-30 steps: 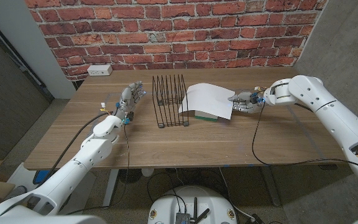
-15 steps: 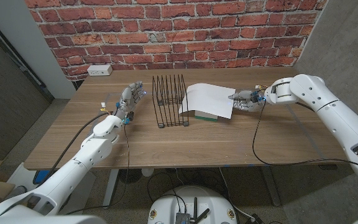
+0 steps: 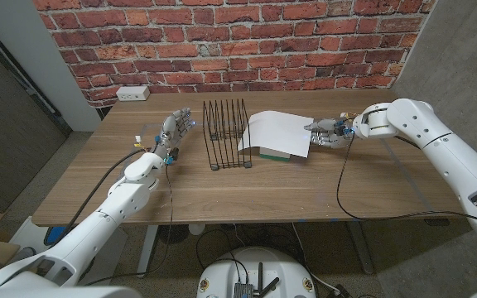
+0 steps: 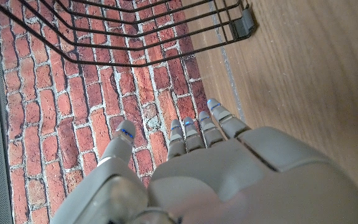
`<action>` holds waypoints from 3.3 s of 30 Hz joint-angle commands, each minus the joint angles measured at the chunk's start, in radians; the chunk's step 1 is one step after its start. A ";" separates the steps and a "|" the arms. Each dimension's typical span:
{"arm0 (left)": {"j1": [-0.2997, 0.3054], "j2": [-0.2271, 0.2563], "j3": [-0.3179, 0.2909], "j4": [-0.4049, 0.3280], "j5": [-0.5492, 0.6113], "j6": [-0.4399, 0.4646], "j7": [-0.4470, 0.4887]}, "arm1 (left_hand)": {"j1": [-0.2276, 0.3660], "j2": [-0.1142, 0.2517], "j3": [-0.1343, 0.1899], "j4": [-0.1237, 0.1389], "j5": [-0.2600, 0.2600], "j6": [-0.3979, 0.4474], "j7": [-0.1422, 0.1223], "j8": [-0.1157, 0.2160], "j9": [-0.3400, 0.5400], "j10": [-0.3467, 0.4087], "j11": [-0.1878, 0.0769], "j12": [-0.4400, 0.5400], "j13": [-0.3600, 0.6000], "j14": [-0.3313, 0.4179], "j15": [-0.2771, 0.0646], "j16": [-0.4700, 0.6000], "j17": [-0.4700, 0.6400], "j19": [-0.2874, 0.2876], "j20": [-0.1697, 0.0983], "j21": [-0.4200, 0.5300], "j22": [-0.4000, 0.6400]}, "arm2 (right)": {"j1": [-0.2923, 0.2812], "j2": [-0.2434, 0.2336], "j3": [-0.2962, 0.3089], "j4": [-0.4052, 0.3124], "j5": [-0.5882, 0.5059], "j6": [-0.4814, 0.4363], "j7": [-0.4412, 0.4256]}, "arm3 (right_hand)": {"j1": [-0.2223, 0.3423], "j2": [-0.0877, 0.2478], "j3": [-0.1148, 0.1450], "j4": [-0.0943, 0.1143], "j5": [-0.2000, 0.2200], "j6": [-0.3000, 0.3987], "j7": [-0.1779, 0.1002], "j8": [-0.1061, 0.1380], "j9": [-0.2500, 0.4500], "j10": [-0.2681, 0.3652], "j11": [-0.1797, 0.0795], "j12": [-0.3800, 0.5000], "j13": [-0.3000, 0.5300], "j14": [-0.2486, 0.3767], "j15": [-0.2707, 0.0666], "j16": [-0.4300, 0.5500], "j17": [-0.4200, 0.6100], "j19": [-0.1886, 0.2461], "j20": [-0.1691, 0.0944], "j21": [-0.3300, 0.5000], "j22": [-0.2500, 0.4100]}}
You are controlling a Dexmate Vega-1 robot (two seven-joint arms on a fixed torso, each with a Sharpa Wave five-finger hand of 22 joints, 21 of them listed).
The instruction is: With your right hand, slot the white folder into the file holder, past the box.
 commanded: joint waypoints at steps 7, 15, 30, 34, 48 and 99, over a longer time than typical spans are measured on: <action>-0.019 0.000 0.008 0.010 0.003 0.009 -0.012 | 0.005 0.029 0.007 0.003 0.007 0.006 -0.001 0.004 0.004 0.009 0.005 0.004 0.001 0.008 -0.043 0.005 0.001 0.007 -0.057 0.005 0.003 | 0.014 -0.008 -0.004 -0.007 0.003 -0.016 0.001 | 0.019 0.013 0.018 -0.010 0.004 0.030 -0.021 0.002 -0.006 0.042 -0.030 0.010 0.010 0.035 -0.030 0.005 0.014 0.000 -0.001 0.015 0.006; -0.021 -0.001 0.010 0.009 0.003 0.012 -0.013 | 0.005 0.029 0.008 0.003 0.007 0.006 -0.001 0.003 0.005 0.009 0.006 0.004 0.001 0.009 -0.043 0.005 0.001 0.007 -0.056 0.005 0.003 | 0.007 -0.014 0.003 -0.018 0.009 -0.015 -0.001 | 0.041 0.015 0.028 -0.023 0.006 0.033 -0.023 0.000 -0.010 0.051 -0.044 0.012 0.018 0.054 -0.037 0.012 0.022 -0.006 -0.006 0.017 0.008; -0.003 0.003 0.008 -0.014 0.003 0.014 -0.001 | 0.004 0.028 0.009 0.003 0.007 0.009 -0.001 0.004 0.005 0.009 0.005 0.003 0.001 0.009 -0.043 0.004 0.001 0.009 -0.056 0.004 0.003 | -0.022 -0.042 0.023 -0.067 0.018 0.014 0.003 | 0.046 0.011 0.033 -0.020 0.005 0.034 -0.027 -0.006 -0.016 0.048 -0.042 0.009 0.031 0.057 -0.031 0.004 0.027 -0.033 -0.004 0.014 0.010; 0.001 0.004 0.007 -0.020 0.003 0.015 0.003 | 0.004 0.028 0.010 0.004 0.007 0.010 0.001 0.004 0.005 0.010 0.007 0.003 0.001 0.009 -0.043 0.004 0.001 0.008 -0.055 0.004 0.003 | -0.030 -0.051 0.029 -0.081 0.025 0.018 -0.002 | 0.046 0.012 0.033 -0.018 0.005 0.040 -0.029 -0.004 -0.017 0.051 -0.045 0.009 0.034 0.059 -0.031 0.003 0.029 -0.035 -0.003 0.015 0.010; 0.009 0.014 0.004 -0.038 0.003 0.021 0.008 | 0.003 0.028 0.011 0.004 0.007 0.011 0.002 0.004 0.005 0.009 0.009 0.003 0.001 0.010 -0.043 0.004 0.001 0.008 -0.056 0.004 0.003 | -0.049 -0.087 0.046 -0.139 0.042 0.034 -0.008 | 0.051 0.017 0.039 -0.017 0.006 0.045 -0.038 -0.005 -0.019 0.053 -0.050 0.008 0.043 0.063 -0.032 -0.001 0.034 -0.045 -0.003 0.018 0.011; -0.004 0.030 -0.003 -0.026 0.005 0.017 -0.015 | 0.001 0.027 0.014 0.004 0.007 0.020 0.000 0.005 0.005 0.012 0.007 0.003 0.001 0.010 -0.041 0.004 0.001 0.009 -0.056 0.003 0.003 | -0.108 -0.206 0.089 -0.406 0.060 0.135 -0.095 | 0.059 0.017 0.048 -0.017 0.009 0.043 -0.041 -0.012 -0.022 0.054 -0.047 -0.003 0.072 0.065 -0.032 -0.011 0.058 -0.062 -0.002 0.036 0.015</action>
